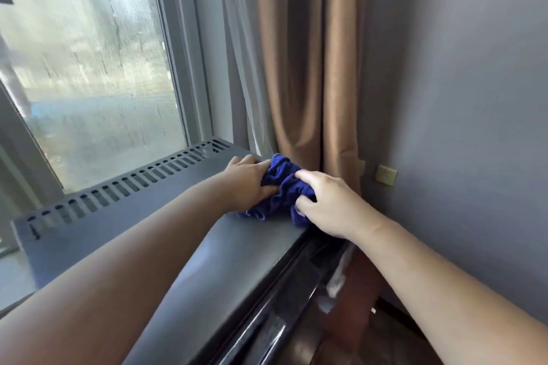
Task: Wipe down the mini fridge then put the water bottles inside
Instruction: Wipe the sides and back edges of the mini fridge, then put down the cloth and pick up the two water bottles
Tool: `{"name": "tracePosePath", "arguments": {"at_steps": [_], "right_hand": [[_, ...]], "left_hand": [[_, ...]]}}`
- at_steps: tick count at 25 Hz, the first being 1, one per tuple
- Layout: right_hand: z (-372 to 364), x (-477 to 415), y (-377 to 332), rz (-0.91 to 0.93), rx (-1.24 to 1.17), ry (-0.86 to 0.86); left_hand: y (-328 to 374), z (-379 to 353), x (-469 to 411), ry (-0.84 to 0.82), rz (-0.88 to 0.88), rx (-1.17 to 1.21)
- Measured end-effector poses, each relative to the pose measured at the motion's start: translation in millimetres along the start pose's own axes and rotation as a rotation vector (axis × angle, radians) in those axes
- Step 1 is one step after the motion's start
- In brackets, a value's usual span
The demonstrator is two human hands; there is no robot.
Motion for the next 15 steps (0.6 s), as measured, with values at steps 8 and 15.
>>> {"name": "tracePosePath", "arguments": {"at_steps": [8, 15], "right_hand": [[1.6, -92.6, 119.6, 0.005, -0.602, -0.103], [-2.8, -107.7, 275.3, -0.096, -0.977, -0.233]], "left_hand": [[45.1, 4.0, -100.0, 0.116, 0.164, -0.052], [193.7, -57.9, -217.0, -0.042, 0.392, 0.049]]}}
Point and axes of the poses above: each hand's wrist, its own x-axis away from the middle knuckle, its own z-axis out of the back of the hand, y = z × x, the point moved 2 cm from there along -x, towards the middle knuckle, and after that the axes turned 6 degrees about x, right-handed, at the moved point
